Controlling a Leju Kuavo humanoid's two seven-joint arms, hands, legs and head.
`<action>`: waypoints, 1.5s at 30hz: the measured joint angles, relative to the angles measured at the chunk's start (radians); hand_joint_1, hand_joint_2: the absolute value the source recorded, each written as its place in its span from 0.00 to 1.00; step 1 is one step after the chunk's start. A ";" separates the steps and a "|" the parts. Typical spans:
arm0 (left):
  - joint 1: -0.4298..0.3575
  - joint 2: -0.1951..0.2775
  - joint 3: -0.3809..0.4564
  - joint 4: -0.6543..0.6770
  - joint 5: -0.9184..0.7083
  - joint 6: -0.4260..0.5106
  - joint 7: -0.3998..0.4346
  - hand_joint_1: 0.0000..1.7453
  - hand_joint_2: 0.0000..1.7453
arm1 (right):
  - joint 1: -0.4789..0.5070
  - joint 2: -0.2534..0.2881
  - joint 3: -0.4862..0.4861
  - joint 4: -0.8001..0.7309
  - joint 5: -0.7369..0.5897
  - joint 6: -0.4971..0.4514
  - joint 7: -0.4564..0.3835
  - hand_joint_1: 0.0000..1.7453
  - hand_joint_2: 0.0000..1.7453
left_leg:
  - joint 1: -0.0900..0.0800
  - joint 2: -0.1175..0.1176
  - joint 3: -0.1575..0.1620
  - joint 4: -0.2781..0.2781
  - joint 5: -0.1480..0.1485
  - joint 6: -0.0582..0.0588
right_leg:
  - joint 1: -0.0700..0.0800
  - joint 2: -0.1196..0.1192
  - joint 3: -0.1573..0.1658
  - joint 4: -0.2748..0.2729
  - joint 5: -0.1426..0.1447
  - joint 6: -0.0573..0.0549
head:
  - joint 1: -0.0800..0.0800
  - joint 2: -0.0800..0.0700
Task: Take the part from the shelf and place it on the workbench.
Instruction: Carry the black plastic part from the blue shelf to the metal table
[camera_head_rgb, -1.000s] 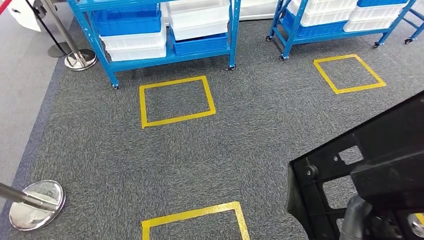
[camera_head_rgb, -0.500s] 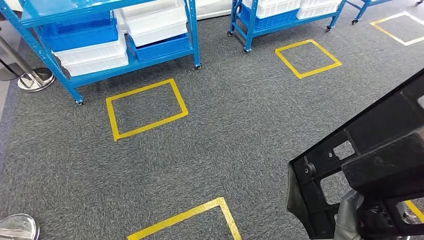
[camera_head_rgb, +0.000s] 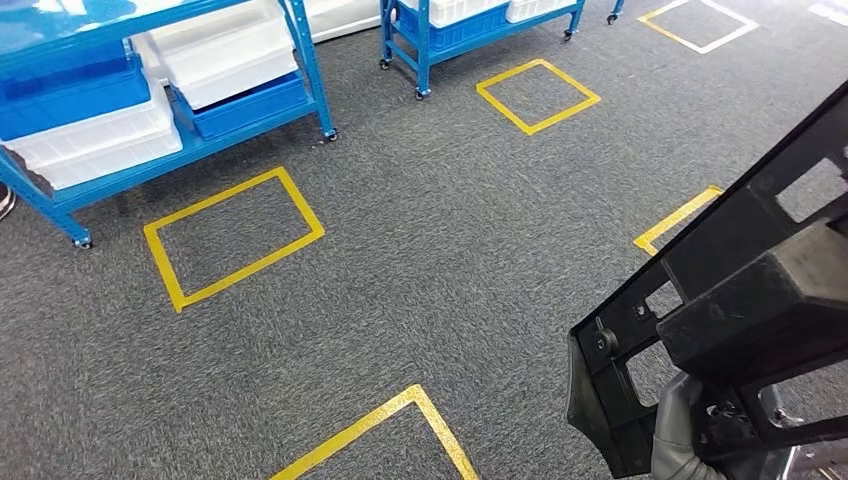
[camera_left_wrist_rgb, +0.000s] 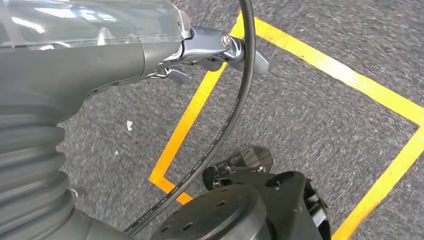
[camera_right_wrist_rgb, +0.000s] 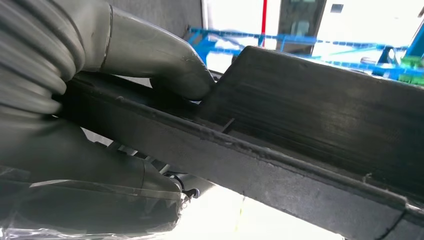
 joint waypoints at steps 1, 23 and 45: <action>-0.001 0.000 0.002 0.000 -0.004 0.000 0.000 0.00 1.00 | -0.002 0.000 0.000 0.001 0.002 -0.001 0.000 1.00 1.00 | -0.002 0.008 0.002 0.001 -0.002 -0.005 | 0.004 0.000 0.001 -0.005 -0.002 -0.004 | -0.001 0.000; -0.010 0.000 0.034 0.001 -0.044 -0.014 -0.019 0.00 1.00 | -0.023 0.001 -0.009 0.019 0.021 -0.033 -0.002 1.00 1.00 | 0.011 -0.094 -0.024 0.008 0.015 0.021 | -0.003 0.087 -0.133 0.197 -0.087 0.012 | -0.001 0.000; -0.019 0.001 0.063 0.006 -0.068 -0.004 -0.020 0.00 1.00 | -0.042 0.000 -0.031 0.006 0.076 -0.088 -0.014 1.00 1.00 | 0.020 -0.160 -0.048 0.073 -0.003 -0.024 | 0.000 0.170 -0.014 0.005 0.009 -0.024 | -0.012 0.000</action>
